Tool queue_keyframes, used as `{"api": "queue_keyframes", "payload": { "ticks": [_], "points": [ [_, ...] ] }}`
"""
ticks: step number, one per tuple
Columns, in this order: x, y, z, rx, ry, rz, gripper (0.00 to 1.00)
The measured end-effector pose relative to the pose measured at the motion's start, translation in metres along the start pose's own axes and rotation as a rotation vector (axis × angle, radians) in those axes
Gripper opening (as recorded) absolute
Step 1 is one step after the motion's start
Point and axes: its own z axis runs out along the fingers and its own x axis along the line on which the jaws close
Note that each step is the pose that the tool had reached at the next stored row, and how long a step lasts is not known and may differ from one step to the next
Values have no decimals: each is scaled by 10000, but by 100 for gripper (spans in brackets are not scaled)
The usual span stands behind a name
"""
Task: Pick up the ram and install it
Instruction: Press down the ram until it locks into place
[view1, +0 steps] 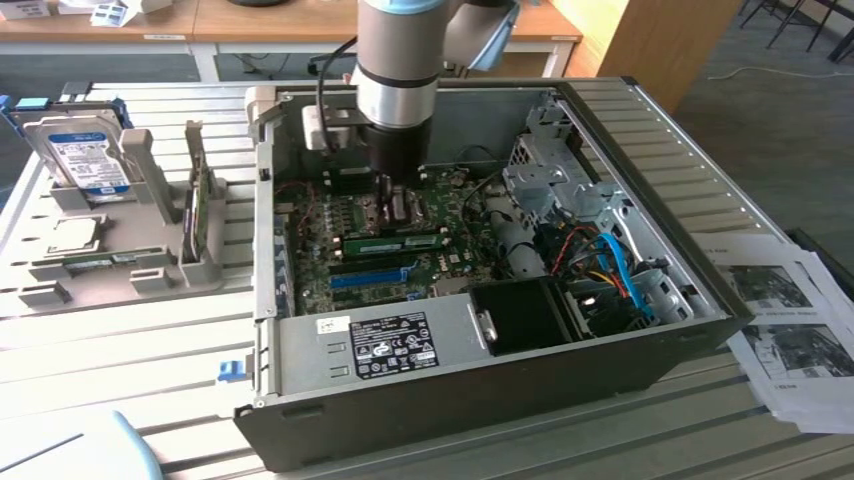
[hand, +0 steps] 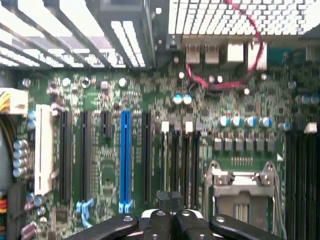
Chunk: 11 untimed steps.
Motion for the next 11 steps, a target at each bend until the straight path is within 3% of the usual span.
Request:
{"api": "queue_keyframes", "payload": {
  "ticks": [5, 11],
  "points": [
    [1, 110, 1, 1, 2, 3, 9],
    [1, 169, 2, 0, 1, 3, 9]
  ]
}}
